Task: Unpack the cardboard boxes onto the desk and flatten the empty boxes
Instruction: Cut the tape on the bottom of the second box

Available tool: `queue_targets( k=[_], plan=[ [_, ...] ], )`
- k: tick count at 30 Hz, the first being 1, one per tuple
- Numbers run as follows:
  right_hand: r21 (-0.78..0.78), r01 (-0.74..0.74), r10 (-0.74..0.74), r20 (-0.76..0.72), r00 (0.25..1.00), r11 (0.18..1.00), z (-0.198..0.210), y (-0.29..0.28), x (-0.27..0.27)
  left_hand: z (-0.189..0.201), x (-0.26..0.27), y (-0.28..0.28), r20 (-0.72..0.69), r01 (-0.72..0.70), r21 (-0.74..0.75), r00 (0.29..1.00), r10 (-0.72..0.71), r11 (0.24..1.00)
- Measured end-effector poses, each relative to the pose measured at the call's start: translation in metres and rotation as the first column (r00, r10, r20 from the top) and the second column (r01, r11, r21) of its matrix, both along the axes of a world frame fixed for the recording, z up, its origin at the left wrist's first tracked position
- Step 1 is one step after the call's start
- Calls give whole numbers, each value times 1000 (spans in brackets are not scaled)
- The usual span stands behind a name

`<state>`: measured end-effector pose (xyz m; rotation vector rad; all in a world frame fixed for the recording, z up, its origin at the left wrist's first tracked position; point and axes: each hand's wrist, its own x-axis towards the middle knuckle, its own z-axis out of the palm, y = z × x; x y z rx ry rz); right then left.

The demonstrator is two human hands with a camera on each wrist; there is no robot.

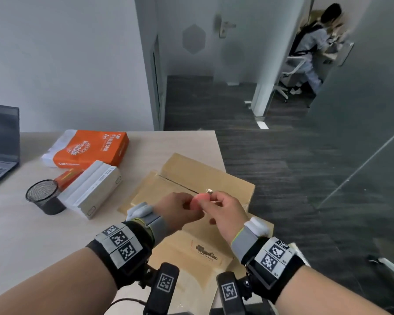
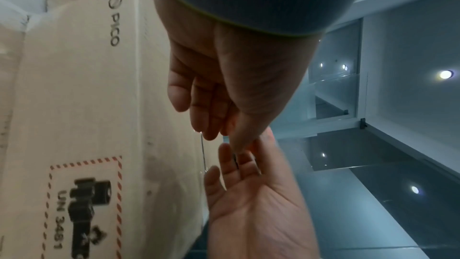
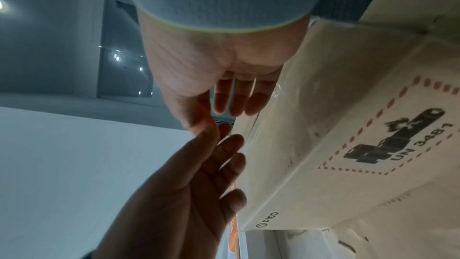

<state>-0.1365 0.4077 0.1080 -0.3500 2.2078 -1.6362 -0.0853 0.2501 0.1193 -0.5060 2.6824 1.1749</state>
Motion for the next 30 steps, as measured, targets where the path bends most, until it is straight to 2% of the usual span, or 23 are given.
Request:
queue_targets(
  k=[3,9,13,17,21,24,26,30],
  plan=[
    [-132,65,-49,120,992,989,-3,-14,-6,-15,3,-27,-27,-45,-10,999,45,999],
    [104,68,-82,137,987,992,-16,-53,-28,-26,-9,-100,-125,-136,-74,984,126,988],
    [54,113,-124,310,943,992,-15,-76,-34,-39,-32,-139,-133,-141,-78,983,130,987],
    [179,1,-37,197,980,984,-17,-98,-39,-47,-65,-162,-10,41,-90,999,-42,995],
    [224,-2,-8,46,999,974,-14,-120,-50,-58,-83,-171,142,203,-93,972,-188,975],
    [338,21,-5,-47,999,941,-23,-144,-64,-70,-85,-189,143,216,50,965,-221,975],
    [430,-6,57,-105,993,903,-26,-152,-71,-73,-84,-192,115,205,123,969,-219,971],
    [484,-59,154,-159,975,873,-36,-173,-81,-81,-89,-200,101,188,226,971,-215,956]
  ],
)
